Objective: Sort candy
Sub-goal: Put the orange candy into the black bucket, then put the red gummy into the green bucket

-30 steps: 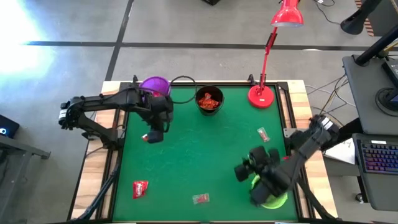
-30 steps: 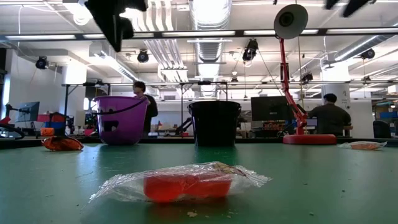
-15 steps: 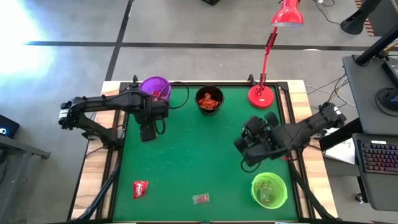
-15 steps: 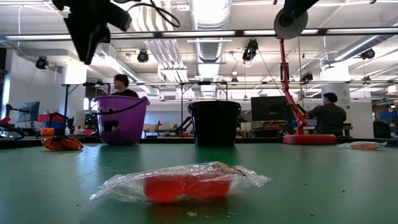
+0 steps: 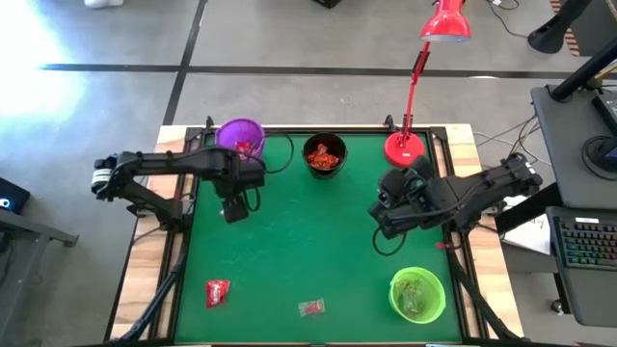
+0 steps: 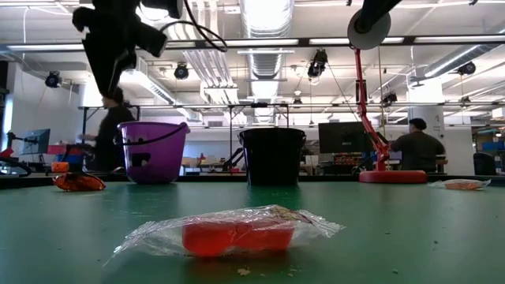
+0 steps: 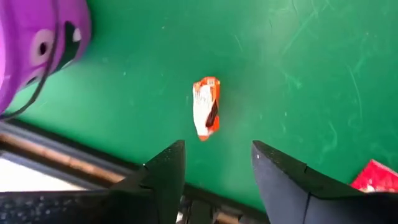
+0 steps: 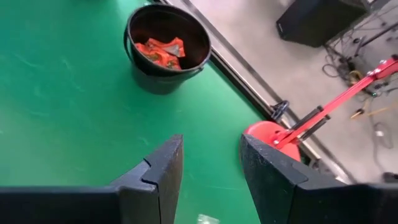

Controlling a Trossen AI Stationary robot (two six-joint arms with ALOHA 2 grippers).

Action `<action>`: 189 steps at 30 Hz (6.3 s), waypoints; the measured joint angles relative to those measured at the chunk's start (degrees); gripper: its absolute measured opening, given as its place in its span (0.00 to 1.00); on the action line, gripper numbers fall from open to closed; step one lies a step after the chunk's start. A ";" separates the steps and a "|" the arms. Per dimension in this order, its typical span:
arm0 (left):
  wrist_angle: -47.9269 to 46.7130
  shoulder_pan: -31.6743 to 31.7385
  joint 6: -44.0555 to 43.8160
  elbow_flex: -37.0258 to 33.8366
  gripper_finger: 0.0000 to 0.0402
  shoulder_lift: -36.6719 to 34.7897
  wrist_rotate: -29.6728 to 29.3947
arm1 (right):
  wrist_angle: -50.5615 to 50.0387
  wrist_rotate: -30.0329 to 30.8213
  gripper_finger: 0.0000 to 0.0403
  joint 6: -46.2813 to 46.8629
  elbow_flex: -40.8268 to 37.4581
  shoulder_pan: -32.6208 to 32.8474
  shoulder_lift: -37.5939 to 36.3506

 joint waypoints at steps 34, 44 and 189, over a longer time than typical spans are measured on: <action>30.03 7.14 2.49 -29.94 0.41 0.74 -1.45 | 0.39 -2.14 0.38 -6.32 -4.50 -3.08 -2.78; 31.33 9.05 2.54 -30.46 0.41 2.01 1.73 | 0.69 -2.14 0.38 -4.88 -4.50 -3.08 -2.75; 9.51 -6.23 0.56 0.53 0.35 -10.11 7.63 | 58.53 -46.85 0.48 -33.54 0.03 -0.82 24.46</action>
